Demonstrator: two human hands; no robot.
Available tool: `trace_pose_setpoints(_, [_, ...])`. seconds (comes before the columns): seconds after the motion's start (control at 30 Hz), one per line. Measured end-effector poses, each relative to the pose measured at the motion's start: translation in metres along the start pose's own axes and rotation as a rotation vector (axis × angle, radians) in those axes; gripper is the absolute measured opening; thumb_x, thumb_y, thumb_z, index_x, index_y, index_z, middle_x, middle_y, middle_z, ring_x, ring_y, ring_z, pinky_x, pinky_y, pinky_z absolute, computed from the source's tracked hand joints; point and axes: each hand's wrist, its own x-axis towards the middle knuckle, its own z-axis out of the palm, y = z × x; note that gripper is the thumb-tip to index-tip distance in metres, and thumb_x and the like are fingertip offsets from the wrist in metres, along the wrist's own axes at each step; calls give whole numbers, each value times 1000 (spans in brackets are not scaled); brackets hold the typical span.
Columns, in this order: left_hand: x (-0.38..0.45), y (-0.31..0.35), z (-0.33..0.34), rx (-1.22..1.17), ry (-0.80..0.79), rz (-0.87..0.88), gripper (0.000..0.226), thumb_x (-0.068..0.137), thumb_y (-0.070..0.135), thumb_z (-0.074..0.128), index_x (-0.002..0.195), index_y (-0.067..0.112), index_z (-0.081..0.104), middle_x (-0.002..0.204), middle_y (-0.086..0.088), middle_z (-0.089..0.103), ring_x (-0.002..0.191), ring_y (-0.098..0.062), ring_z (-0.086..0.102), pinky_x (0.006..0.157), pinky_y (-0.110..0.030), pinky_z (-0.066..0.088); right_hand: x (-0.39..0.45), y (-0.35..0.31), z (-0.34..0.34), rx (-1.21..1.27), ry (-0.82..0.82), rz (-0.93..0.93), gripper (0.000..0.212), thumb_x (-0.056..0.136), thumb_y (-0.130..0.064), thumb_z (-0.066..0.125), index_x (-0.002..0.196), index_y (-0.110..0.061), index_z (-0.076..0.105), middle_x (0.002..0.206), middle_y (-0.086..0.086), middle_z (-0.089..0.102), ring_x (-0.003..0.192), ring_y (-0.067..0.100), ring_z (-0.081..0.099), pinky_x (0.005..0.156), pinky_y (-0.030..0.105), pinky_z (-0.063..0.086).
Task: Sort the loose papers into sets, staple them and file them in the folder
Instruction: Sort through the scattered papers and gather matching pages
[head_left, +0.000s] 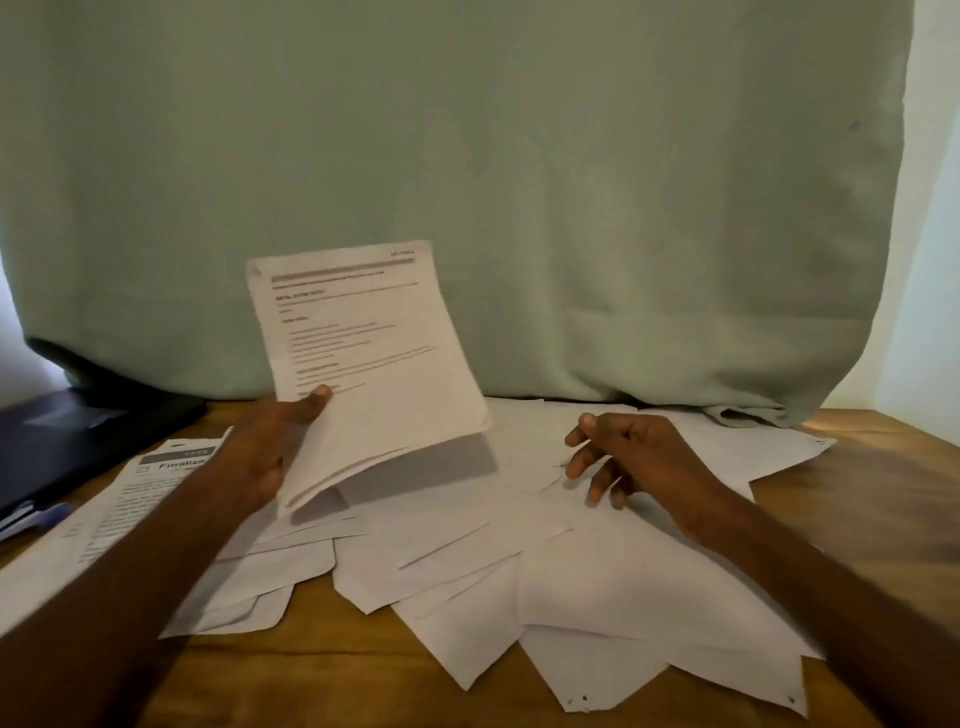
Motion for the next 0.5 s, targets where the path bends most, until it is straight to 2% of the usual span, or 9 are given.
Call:
trace_pose_setpoints(0.1, [7, -2, -33, 0, 25, -24, 22, 98, 9, 65, 113, 23, 69, 101, 9, 80, 86, -9, 77, 66, -27, 64, 2, -1, 6, -153, 92, -58, 17, 101, -30, 62, 92, -27, 77, 88, 8, 79, 66, 34, 73, 45, 24, 45])
trace_pose_setpoints(0.23, [17, 3, -51, -83, 135, -42, 40, 99, 8, 64, 138, 16, 62, 127, 0, 71, 104, -17, 71, 74, -34, 57, 6, -6, 19, -339, 234, -81, 15, 97, -19, 66, 87, -25, 76, 80, -4, 78, 62, 18, 72, 48, 14, 46])
trace_pose_setpoints(0.3, [19, 6, -56, -133, 175, -54, 41, 101, 9, 61, 142, 15, 59, 126, 0, 70, 100, -15, 69, 70, -34, 55, 16, -9, 36, -445, 259, -85, 20, 94, -13, 66, 82, -26, 75, 79, -9, 77, 67, 11, 72, 57, 19, 53])
trace_pose_setpoints(0.37, [21, 7, -59, -167, 195, -68, 39, 103, 11, 60, 141, 15, 59, 125, 0, 70, 98, -15, 68, 67, -33, 55, 31, -11, 55, -666, 231, -87, 16, 91, -19, 66, 81, -29, 74, 83, -14, 75, 77, 7, 71, 76, 33, 58])
trace_pose_setpoints(0.43, [23, 8, -60, -181, 197, -76, 40, 104, 12, 59, 143, 15, 58, 134, -3, 66, 105, -19, 66, 71, -35, 54, 48, -16, 74, -846, 164, -45, 7, 92, -36, 67, 90, -31, 72, 95, -14, 73, 90, 10, 67, 87, 38, 56])
trace_pose_setpoints(0.5, [23, 8, -58, -199, 177, -74, 40, 105, 11, 56, 145, 14, 57, 138, -5, 64, 104, -20, 65, 76, -36, 54, 63, -17, 91, -938, 113, 39, 28, 93, -56, 62, 107, -32, 68, 112, -10, 68, 108, 17, 62, 95, 38, 50])
